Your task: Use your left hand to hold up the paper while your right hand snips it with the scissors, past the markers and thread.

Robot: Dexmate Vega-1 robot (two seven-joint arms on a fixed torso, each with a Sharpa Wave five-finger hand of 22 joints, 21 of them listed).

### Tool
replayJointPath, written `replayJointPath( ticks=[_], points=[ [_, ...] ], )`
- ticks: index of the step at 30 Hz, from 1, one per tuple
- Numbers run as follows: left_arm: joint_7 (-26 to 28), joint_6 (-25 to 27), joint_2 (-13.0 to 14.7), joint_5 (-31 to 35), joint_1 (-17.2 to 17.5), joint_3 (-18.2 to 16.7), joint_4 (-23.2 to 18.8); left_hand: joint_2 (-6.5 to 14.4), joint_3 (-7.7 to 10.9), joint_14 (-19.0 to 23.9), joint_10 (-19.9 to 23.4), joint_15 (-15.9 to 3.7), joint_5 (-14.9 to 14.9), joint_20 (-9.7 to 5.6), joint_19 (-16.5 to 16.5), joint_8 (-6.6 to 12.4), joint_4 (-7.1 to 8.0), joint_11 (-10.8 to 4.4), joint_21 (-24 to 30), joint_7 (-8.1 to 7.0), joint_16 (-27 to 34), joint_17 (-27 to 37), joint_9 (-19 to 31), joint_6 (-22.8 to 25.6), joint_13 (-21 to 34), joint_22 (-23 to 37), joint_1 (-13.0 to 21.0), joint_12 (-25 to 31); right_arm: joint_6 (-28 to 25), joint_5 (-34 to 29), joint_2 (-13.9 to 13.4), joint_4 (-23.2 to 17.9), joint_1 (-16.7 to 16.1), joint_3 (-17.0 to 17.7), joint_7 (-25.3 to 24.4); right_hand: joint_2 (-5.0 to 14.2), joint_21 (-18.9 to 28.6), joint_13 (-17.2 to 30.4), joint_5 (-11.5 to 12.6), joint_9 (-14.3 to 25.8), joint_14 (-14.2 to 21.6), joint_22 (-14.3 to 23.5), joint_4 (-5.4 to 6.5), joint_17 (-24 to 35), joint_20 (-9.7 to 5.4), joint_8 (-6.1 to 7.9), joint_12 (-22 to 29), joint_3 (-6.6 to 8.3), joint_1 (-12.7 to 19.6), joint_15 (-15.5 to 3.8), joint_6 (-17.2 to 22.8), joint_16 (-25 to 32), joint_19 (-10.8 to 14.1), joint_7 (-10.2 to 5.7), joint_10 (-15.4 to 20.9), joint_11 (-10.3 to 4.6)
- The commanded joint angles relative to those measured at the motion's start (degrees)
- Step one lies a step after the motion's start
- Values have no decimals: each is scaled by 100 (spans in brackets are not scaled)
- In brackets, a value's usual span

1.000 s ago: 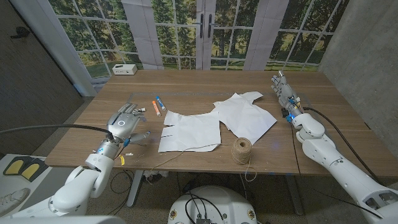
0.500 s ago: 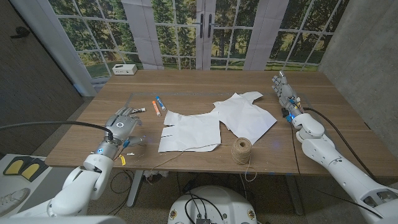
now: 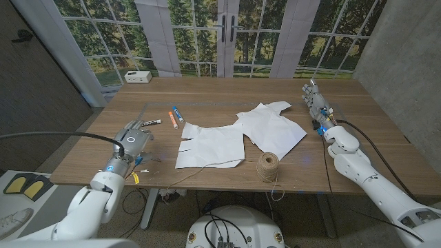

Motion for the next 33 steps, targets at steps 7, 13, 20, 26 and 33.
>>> replayJointPath(
  ticks=[7, 13, 20, 26, 33],
  points=[
    [-1118, 443, 23, 744, -397, 483, -65, -72, 75, -276, -279, -470, -91, -80, -164, -69, 63, 19, -9, -25, -3, 20, 21, -43, 40, 6, 365, -47, 65, 44, -5, 69, -11, 58, 29, 47, -64, 11, 42, 21, -9, 17, -39, 9, 20, -13, -3, -15, 60, -17, -31, 19, -61, 7, -10, 9],
    [-1498, 463, -65, 1053, -526, 595, -28, -59, 89, -489, -468, -399, -146, -26, -336, -98, 94, 40, -30, -63, -18, 24, 29, -85, 47, 6, 503, -61, 84, 96, 9, 94, -32, 90, 41, 49, -78, 11, 43, 20, -5, 17, -43, 9, 18, -13, -4, -14, 65, -20, -31, 20, -54, 6, -14, -4],
    [-1749, 456, -204, 1391, -582, 642, 52, 132, 225, -689, -742, -311, -235, 39, -475, -212, 110, 104, -9, -95, 7, 28, 42, -352, 53, 7, 809, -65, 120, 104, 15, 123, -33, 105, 58, 54, -96, 11, 43, 20, -8, 18, -43, 9, 20, -14, -4, -16, 63, -23, -32, 19, -49, 7, -15, -13],
    [-2073, 395, -443, 1950, -672, 739, 242, 133, 242, -735, -824, -307, -286, 63, -511, -263, 115, 116, -5, -106, 18, 27, 48, -498, 54, 3, 888, -56, 98, 133, 17, 104, -49, 123, 39, 57, -114, 11, 43, 20, -6, 19, -44, 9, 18, -14, -4, -17, 63, -22, -31, 19, -41, 6, -16, -14],
    [-2104, 262, -653, 2195, -559, 578, 336, 186, 289, -724, -781, -315, -329, 60, -512, -232, 110, 70, 7, -111, 38, 26, 63, -458, 56, 2, 995, -14, 140, 149, 29, 152, -52, 139, 67, 60, -133, 11, 44, 20, -8, 19, -46, 9, 19, -14, -2, -18, 65, -23, -32, 18, -34, 9, -12, -5]
  ],
)
